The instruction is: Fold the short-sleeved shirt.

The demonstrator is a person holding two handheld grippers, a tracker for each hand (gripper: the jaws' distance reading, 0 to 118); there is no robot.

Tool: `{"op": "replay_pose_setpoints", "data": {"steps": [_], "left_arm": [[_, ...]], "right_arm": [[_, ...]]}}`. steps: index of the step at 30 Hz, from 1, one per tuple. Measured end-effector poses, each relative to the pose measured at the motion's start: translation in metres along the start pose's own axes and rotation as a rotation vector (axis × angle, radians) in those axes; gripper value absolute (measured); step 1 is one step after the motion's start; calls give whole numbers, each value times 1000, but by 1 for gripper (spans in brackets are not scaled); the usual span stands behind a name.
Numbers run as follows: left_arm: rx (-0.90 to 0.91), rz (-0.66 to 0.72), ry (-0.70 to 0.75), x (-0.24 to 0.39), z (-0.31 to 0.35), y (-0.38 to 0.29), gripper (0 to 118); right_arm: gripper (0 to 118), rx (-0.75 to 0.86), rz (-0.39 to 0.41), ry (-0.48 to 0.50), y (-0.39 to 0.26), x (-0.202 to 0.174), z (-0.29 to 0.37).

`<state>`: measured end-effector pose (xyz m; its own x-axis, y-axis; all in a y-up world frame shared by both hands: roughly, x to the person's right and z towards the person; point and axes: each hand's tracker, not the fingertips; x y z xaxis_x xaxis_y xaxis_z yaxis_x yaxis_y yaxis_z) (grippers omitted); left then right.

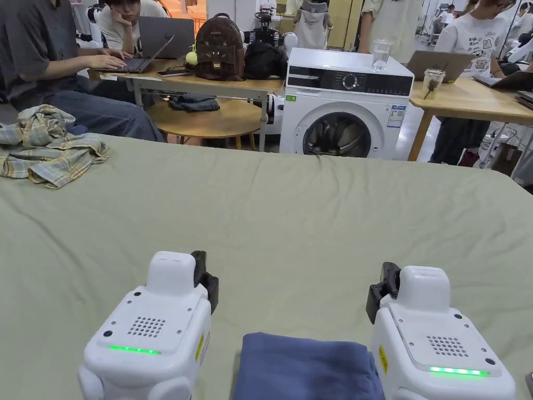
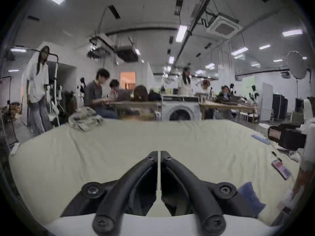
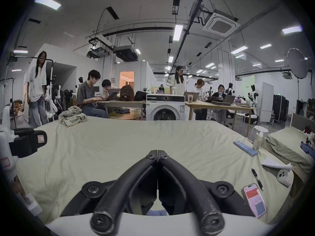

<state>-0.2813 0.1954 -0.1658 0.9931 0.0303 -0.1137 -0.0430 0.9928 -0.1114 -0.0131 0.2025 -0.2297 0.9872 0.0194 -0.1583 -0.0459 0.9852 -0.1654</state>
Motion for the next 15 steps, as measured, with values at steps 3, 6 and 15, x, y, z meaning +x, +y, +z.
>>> {"op": "replay_pose_setpoints", "data": {"steps": [3,6,15], "left_arm": [[37,-33,35,-1,5,-4,0],[75,-38,32,-4,12,-5,0],[40,-32,35,-19,20,-6,0]], "right_arm": [[0,28,8,2,3,-2,0],[0,36,16,0,5,-1,2],[0,-277,18,101,-37,0,24]]}}
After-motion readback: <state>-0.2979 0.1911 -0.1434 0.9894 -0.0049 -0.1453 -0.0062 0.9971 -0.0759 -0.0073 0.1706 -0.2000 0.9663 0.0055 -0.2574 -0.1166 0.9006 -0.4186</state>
